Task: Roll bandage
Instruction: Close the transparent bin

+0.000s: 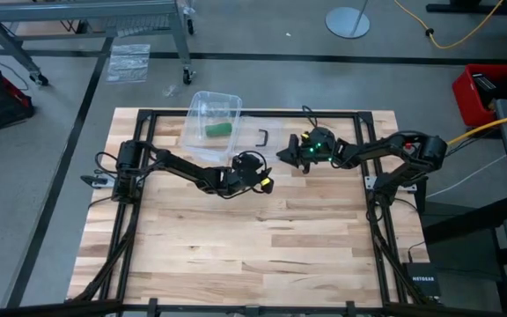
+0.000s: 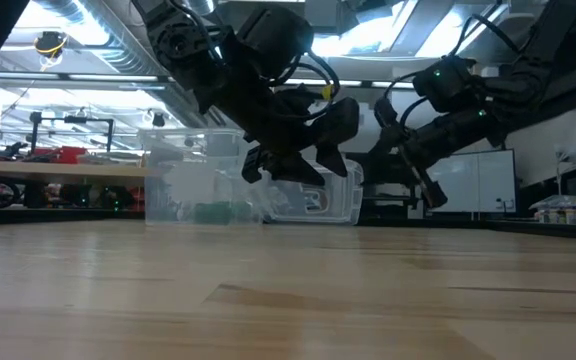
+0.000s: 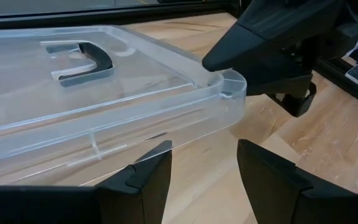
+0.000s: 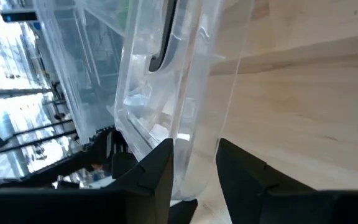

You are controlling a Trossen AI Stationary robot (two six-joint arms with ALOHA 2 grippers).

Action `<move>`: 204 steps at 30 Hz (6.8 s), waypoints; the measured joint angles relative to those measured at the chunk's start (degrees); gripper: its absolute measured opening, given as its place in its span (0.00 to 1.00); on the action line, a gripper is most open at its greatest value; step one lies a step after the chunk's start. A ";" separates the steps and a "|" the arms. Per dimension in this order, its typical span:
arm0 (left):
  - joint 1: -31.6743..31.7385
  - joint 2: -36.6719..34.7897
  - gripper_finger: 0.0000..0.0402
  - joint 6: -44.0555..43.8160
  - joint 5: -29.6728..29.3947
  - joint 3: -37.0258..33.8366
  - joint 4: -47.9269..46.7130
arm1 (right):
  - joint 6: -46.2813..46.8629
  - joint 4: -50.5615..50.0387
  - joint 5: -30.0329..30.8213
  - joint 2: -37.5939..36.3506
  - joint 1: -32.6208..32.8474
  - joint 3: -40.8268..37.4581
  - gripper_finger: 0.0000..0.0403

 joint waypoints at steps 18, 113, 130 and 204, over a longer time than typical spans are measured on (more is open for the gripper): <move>-0.22 0.13 0.44 0.15 1.27 0.00 -0.22 | -4.48 9.43 1.70 3.82 -0.07 0.24 0.15; 21.13 -42.12 0.44 -13.60 -13.36 -9.65 -81.60 | -20.50 23.14 -19.96 3.89 -3.87 18.50 0.13; 22.75 -29.13 0.44 4.49 14.26 -15.67 -34.91 | -17.79 32.57 -19.34 3.89 -4.30 18.48 0.13; 24.71 -49.92 0.44 33.10 -21.05 -4.42 -50.73 | -34.81 -17.00 -39.17 3.82 -7.93 25.66 0.13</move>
